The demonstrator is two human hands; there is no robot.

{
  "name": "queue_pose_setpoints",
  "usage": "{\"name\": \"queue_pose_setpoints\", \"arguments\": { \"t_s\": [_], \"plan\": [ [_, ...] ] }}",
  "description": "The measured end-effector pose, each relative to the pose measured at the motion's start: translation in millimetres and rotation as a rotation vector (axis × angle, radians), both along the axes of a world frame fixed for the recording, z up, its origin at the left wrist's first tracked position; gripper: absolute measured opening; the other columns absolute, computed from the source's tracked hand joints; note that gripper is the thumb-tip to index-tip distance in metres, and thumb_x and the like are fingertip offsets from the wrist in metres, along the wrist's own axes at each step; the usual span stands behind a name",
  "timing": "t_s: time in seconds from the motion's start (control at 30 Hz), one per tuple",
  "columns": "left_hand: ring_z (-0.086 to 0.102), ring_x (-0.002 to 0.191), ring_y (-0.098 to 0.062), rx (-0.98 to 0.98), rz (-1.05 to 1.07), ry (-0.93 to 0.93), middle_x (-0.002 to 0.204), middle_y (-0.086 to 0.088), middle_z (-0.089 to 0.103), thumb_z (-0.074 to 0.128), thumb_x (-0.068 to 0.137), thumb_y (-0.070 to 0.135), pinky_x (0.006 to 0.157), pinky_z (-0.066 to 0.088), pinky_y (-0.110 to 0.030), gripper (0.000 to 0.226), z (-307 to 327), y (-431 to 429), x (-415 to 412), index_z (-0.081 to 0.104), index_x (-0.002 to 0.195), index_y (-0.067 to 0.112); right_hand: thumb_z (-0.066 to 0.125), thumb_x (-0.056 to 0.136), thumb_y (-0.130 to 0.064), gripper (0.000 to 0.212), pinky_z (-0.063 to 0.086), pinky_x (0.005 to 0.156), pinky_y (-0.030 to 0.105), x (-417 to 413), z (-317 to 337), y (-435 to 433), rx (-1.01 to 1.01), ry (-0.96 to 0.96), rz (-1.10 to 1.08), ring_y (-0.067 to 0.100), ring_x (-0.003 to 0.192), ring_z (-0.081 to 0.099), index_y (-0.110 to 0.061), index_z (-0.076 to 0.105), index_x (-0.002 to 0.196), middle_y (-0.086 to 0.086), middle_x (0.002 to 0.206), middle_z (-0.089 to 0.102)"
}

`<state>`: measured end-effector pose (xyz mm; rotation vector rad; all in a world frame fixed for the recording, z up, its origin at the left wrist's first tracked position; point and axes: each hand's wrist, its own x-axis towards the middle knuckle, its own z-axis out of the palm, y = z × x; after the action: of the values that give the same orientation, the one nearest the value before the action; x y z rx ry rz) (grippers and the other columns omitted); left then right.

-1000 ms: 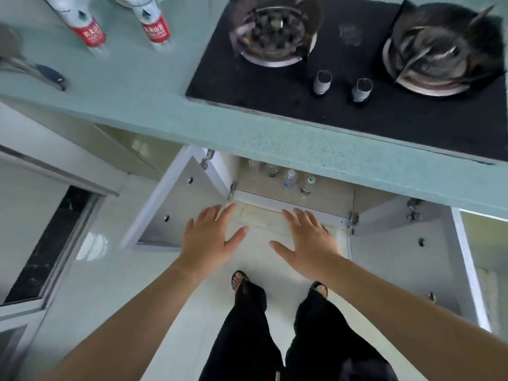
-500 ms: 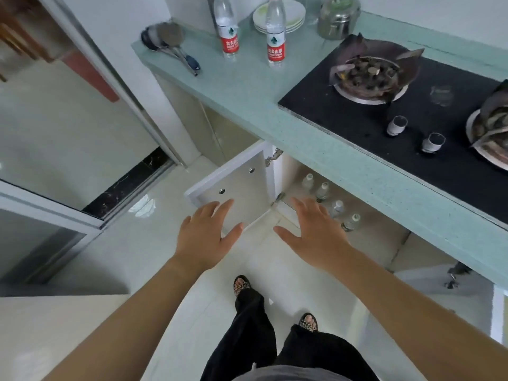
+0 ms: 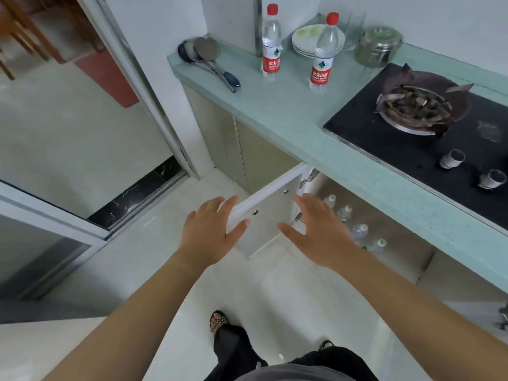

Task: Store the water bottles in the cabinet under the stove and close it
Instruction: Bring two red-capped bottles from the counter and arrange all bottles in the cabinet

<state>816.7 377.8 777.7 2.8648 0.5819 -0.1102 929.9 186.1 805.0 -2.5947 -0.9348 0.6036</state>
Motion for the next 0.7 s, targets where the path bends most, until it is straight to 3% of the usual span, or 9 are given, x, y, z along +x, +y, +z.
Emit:
{"name": "queue_pose_setpoints", "arguments": {
  "t_s": [0.3,0.43,0.7],
  "plan": [
    [0.043,0.126,-0.021,-0.013,-0.195,-0.038,0.137,-0.001,0.047,0.014,0.082,0.066,0.097,0.042,-0.043,0.076,0,143,37,0.03,0.141,0.023,0.039,0.089,-0.058,0.072,0.023,0.113,0.04,4,-7,118,0.013,0.035,-0.197,0.018,0.143,0.013,-0.022,0.015,0.146,-0.002,0.155,0.016],
    [0.051,0.117,-0.025,-0.018,-0.282,-0.087,0.129,-0.004,0.054,0.02,0.083,0.064,0.089,0.046,-0.041,0.073,5,185,83,0.038,0.138,0.02,0.038,0.088,-0.059,0.072,0.023,0.112,0.041,40,-3,143,-0.01,-0.01,-0.263,0.022,0.142,0.015,-0.022,0.015,0.146,-0.002,0.154,0.017],
    [0.051,0.115,-0.026,0.045,-0.335,-0.092,0.129,-0.006,0.054,0.02,0.083,0.064,0.088,0.046,-0.04,0.073,38,260,179,0.037,0.139,0.019,0.037,0.087,-0.061,0.074,0.024,0.113,0.045,135,-5,210,0.013,-0.014,-0.367,0.022,0.142,0.016,-0.021,0.015,0.146,0.001,0.155,0.015]
  ]
}}
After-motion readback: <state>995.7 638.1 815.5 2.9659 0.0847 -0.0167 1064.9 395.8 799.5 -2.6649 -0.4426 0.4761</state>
